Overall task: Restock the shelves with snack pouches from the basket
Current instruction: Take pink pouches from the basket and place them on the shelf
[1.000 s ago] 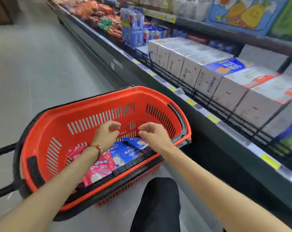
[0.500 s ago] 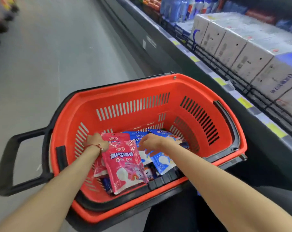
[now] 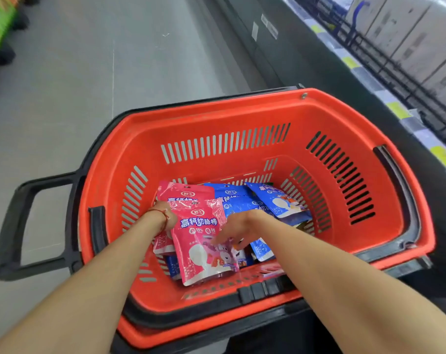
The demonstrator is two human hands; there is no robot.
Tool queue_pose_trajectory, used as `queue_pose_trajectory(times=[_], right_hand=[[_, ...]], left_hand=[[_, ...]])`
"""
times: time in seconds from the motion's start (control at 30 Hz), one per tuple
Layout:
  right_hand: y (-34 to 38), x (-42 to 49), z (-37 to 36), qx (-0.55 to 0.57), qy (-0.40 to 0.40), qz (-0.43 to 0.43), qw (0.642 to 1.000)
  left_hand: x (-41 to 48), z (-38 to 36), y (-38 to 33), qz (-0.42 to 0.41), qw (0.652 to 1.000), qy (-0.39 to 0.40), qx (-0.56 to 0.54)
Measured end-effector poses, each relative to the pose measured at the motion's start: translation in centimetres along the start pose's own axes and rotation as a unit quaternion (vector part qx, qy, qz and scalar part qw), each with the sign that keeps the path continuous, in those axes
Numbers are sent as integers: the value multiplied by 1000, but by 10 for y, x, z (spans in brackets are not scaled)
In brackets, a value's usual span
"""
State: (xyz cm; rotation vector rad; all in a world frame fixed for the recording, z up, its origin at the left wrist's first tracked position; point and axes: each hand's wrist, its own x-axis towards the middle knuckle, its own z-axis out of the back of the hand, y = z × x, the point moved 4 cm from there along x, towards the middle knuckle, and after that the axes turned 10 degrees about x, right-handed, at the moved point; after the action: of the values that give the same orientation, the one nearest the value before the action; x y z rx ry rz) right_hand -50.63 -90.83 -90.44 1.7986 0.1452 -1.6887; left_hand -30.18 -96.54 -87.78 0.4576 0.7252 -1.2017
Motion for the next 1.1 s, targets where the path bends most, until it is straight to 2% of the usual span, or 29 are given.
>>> queue_pose_trajectory(times=[0.17,0.27,0.37,0.57,0.7,0.8,0.9,1.0,1.1], right_hand=[[-5,6,0,-3,31,-7,1000],[-8,12,6,-3,-9,-4,1000],[-9,11,13,-14,-30,2,999],[-4,-2,35,48,-132,48,989],[-12,-7,59,143,-216,97,961],[-17,-21,78,126,-314,109,935],[-17,-34,84,111,-349,121,923],[-15,-44,89,100,-362,134,917],[-19,-65,98,124,-393,158,897]], left_hand=[[-4,4,-14,-31,998,-23,40],[-2,2,-14,-34,998,-25,39],[-4,2,-14,-42,999,-33,-7],[-4,-4,-11,-31,994,2,-102],[-5,-6,-14,-25,983,24,-183],[-12,-11,-22,-18,973,49,-226],[-15,-19,-30,-36,954,92,-282],[-16,-19,-43,-71,943,74,-315],[-28,-11,-63,-130,940,13,-315]])
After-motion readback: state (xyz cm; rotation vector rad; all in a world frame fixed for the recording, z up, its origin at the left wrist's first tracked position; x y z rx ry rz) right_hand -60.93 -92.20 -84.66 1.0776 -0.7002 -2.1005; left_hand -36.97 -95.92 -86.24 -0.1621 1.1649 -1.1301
